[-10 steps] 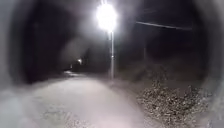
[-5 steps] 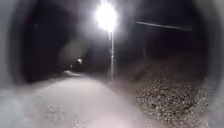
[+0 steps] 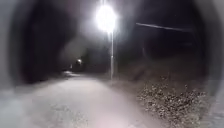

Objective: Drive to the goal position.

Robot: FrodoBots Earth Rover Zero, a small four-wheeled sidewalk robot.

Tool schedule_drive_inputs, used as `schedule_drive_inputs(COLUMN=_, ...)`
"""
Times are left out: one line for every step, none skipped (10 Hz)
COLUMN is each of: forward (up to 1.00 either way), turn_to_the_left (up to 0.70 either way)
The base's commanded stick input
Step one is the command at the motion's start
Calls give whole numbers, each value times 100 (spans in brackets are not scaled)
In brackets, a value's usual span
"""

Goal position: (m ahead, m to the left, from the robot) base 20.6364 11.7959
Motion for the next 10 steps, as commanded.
schedule_drive_inputs(forward=-10, turn_to_the_left=0)
schedule_drive_inputs(forward=-63, turn_to_the_left=0)
schedule_drive_inputs(forward=-70, turn_to_the_left=0)
schedule_drive_inputs(forward=-70, turn_to_the_left=0)
schedule_drive_inputs(forward=-70, turn_to_the_left=0)
schedule_drive_inputs(forward=-70, turn_to_the_left=0)
schedule_drive_inputs(forward=-70, turn_to_the_left=0)
schedule_drive_inputs(forward=-70, turn_to_the_left=0)
schedule_drive_inputs(forward=-70, turn_to_the_left=0)
schedule_drive_inputs(forward=-70, turn_to_the_left=0)
